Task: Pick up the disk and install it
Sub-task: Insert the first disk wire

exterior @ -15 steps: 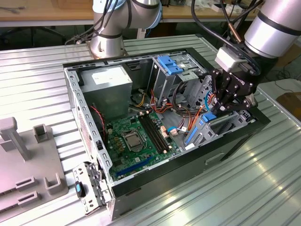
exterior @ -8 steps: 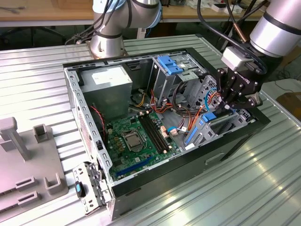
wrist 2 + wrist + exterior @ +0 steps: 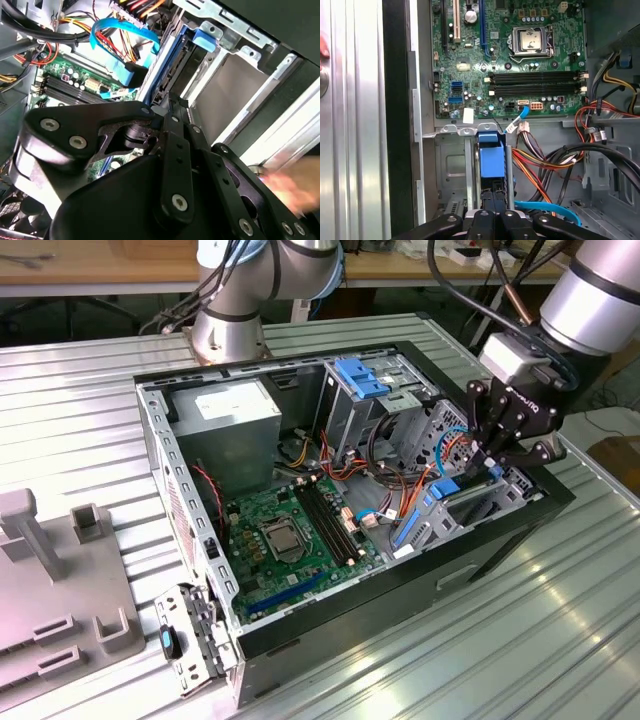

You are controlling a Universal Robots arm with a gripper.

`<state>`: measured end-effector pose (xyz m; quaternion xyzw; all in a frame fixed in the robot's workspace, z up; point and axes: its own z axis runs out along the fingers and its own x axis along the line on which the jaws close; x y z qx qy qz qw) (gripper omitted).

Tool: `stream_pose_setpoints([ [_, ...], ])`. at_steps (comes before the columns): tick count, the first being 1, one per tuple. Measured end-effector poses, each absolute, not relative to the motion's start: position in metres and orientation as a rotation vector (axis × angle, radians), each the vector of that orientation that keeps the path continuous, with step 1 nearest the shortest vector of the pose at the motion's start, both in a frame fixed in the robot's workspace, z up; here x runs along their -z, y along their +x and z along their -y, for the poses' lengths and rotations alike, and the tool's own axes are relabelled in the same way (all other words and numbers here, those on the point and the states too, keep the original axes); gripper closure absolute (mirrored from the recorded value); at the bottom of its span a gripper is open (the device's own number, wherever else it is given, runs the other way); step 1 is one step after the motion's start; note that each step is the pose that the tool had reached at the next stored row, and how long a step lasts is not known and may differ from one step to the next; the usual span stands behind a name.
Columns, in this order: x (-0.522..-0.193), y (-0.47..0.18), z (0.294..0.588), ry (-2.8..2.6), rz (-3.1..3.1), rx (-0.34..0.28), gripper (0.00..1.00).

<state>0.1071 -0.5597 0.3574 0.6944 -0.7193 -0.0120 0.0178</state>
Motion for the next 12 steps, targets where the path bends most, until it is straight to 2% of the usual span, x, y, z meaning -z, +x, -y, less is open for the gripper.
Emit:
stream_pose_setpoints([
  [12, -0.362, 0.153, 0.556, 2.146, 2.234, 0.025, 0.89],
])
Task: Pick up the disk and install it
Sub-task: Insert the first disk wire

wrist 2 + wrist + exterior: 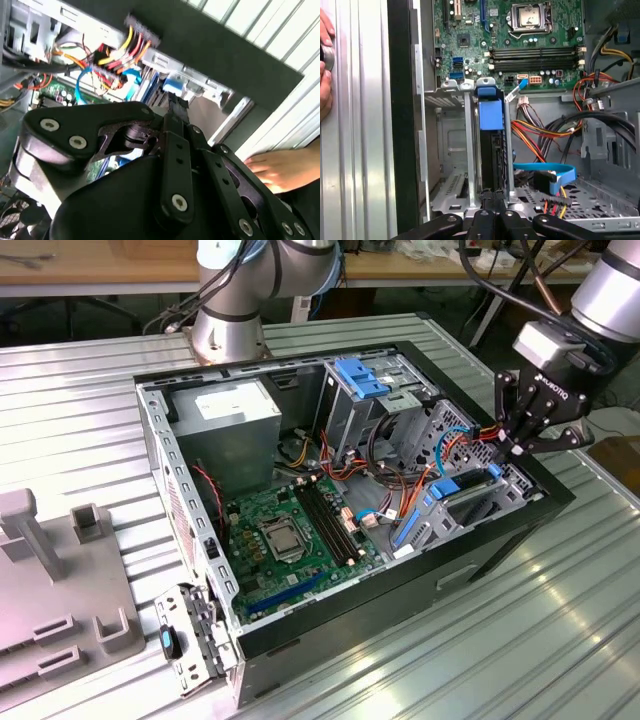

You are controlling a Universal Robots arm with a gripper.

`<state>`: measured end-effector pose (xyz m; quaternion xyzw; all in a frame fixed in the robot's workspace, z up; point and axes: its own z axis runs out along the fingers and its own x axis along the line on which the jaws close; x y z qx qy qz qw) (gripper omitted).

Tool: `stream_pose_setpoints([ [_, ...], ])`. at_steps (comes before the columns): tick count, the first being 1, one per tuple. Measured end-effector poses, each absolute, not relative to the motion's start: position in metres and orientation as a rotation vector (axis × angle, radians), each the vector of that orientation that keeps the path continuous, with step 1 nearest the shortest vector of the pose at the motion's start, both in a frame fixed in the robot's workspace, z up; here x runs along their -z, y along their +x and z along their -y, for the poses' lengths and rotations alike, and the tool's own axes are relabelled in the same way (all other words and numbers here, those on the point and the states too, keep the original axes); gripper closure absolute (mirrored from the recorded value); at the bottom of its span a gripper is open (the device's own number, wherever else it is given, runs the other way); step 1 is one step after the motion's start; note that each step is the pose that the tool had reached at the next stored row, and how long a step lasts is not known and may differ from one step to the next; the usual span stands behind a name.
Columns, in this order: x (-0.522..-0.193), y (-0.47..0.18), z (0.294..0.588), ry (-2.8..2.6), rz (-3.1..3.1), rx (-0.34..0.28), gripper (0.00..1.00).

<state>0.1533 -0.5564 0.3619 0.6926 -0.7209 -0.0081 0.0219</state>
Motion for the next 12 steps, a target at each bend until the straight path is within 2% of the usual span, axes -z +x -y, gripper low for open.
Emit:
stream_pose_setpoints([
  [12, -0.3641, 0.1612, 0.5486, 2.298, 2.063, 0.008, 0.89],
])
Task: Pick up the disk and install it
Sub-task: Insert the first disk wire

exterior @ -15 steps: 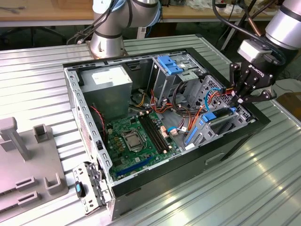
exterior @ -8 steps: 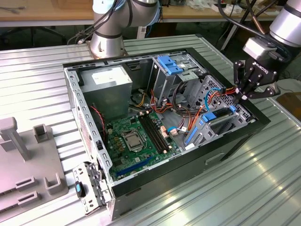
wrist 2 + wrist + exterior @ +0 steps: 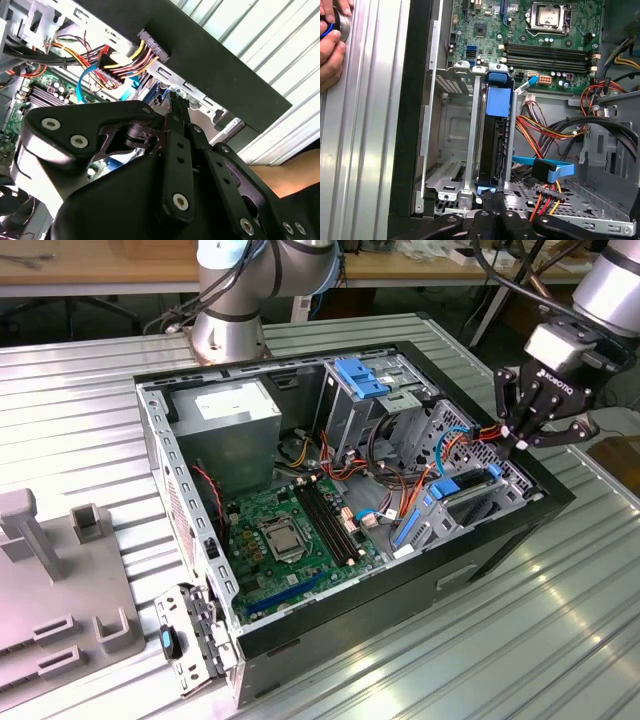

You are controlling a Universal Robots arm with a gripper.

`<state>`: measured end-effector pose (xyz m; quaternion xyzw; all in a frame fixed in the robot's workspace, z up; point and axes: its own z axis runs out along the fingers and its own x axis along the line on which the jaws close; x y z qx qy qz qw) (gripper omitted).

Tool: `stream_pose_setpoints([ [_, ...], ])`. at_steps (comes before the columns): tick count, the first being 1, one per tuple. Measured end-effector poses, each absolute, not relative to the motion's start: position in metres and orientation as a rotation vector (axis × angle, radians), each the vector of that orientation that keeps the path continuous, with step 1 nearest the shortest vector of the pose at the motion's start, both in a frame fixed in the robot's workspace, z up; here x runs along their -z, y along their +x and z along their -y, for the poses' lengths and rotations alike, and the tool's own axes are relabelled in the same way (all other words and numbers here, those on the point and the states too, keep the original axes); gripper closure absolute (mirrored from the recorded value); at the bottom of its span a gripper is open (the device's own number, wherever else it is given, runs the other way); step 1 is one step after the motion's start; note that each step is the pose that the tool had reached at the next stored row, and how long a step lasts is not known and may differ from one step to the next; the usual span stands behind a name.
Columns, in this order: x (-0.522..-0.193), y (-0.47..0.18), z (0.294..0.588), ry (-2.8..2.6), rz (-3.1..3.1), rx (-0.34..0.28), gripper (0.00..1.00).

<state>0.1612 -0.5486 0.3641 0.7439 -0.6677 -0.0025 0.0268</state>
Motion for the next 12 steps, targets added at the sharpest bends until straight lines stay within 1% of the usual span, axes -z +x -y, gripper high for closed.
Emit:
stream_pose_setpoints([
  [6, -0.369, 0.161, 0.537, 2.271, 2.037, -0.043, 0.89],
  [12, -0.372, 0.161, 0.529, 2.259, 2.014, -0.075, 0.89],
])
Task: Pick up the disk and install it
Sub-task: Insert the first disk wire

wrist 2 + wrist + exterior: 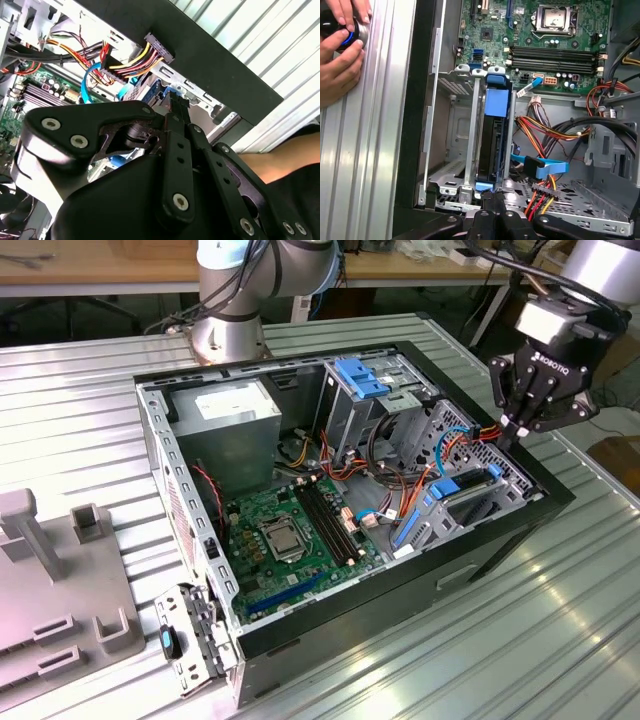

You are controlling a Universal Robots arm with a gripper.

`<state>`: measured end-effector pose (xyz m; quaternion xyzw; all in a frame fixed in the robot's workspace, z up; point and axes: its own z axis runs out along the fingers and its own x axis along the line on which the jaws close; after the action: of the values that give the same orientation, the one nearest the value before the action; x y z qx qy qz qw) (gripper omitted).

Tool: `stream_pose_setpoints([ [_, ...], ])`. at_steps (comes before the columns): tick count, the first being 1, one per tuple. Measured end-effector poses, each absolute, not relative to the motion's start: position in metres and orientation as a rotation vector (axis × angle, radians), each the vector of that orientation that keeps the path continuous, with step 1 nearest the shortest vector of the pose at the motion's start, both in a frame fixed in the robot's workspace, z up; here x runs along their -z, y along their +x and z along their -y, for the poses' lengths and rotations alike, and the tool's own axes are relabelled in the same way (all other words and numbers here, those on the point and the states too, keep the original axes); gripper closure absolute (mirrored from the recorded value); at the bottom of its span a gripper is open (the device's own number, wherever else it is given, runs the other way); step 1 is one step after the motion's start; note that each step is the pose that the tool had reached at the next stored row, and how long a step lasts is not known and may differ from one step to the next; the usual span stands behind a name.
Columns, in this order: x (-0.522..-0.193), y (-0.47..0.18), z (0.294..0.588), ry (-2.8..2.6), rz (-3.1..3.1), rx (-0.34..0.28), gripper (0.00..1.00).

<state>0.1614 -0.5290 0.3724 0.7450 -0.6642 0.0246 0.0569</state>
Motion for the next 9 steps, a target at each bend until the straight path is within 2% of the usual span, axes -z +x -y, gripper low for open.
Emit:
stream_pose_setpoints([
  [9, -0.3733, 0.1615, 0.5229, 2.402, 1.836, -0.099, 0.89],
])
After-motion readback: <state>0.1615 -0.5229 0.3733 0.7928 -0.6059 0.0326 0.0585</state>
